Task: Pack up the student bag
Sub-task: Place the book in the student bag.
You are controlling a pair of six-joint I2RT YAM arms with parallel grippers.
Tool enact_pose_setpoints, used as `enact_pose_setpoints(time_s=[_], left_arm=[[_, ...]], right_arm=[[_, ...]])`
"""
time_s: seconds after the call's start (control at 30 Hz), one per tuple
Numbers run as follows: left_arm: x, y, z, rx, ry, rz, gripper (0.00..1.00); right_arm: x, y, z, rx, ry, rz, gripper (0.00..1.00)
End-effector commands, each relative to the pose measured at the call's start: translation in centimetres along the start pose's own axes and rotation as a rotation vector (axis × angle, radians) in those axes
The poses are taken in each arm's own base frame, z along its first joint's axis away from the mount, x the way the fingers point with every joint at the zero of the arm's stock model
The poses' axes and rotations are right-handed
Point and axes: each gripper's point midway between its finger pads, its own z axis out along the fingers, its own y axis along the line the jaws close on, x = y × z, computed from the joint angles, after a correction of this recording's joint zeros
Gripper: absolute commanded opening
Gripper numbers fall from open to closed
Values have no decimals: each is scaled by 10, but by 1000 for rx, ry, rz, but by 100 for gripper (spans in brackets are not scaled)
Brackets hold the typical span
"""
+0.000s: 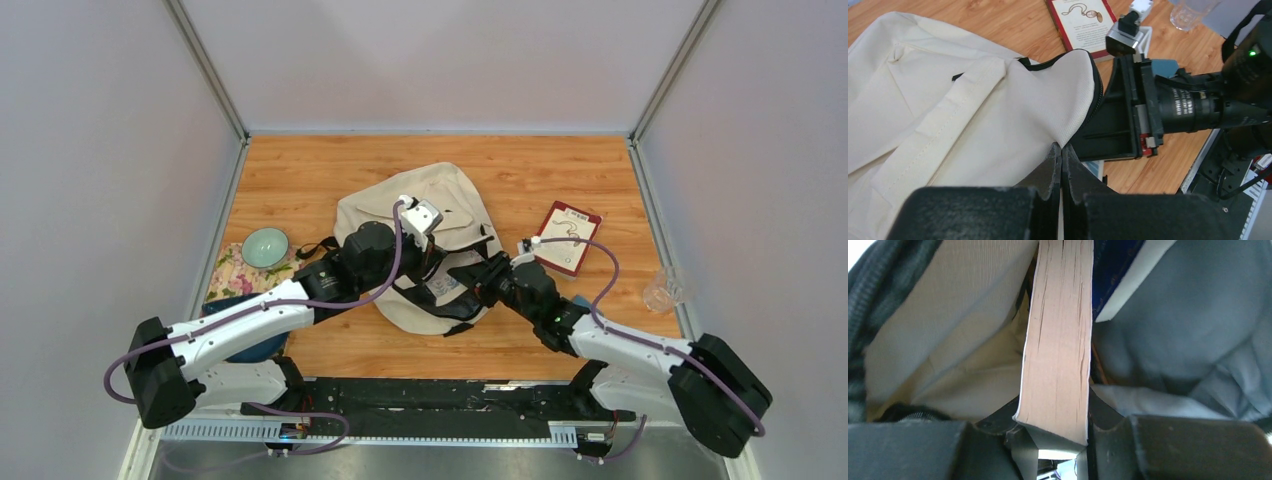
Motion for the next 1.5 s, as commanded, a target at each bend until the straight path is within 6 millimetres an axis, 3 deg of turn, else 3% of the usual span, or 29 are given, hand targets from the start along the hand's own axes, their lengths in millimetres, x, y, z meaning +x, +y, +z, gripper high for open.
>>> enact_pose_setpoints(time_s=[0.0,0.13,0.27,0.37,0.5,0.6,0.7,0.87,0.9,0.93,1.0,1.17,1.47], left_arm=[[-43,-19,-14,84,-138,-26,0],[-40,-21,-16,95,-123,-42,0],[-37,-22,-19,102,-113,-57,0],[-36,-22,-20,99,-111,-57,0],[-35,-17,-24,77,-121,-55,0],[-35,-15,-27,68,-127,-48,0],[-26,-13,-28,58,-99,-47,0],[-21,-12,-27,57,-92,-53,0],[-20,-12,-26,58,-90,-52,0],[-20,-13,-25,60,-88,-50,0],[-19,-13,-25,60,-85,-48,0],[-17,-12,-25,56,-81,-44,0],[-17,-10,-26,48,-82,-39,0]], right_arm=[[-14,80,21,-231,-68,-4,0],[-29,57,49,-103,-225,13,4],[-24,39,74,-42,-245,19,11],[-19,27,93,-10,-233,16,22],[-15,5,106,46,-221,14,47],[-9,-17,103,102,-196,-2,60],[-4,-36,92,150,-163,-21,64],[-3,-43,67,182,-157,-83,69],[-2,-52,62,230,-152,-109,70],[-2,-44,58,222,-159,-124,70],[0,-49,50,257,-153,-169,72],[10,-42,33,233,-140,-207,68],[23,-51,28,266,-128,-224,12]])
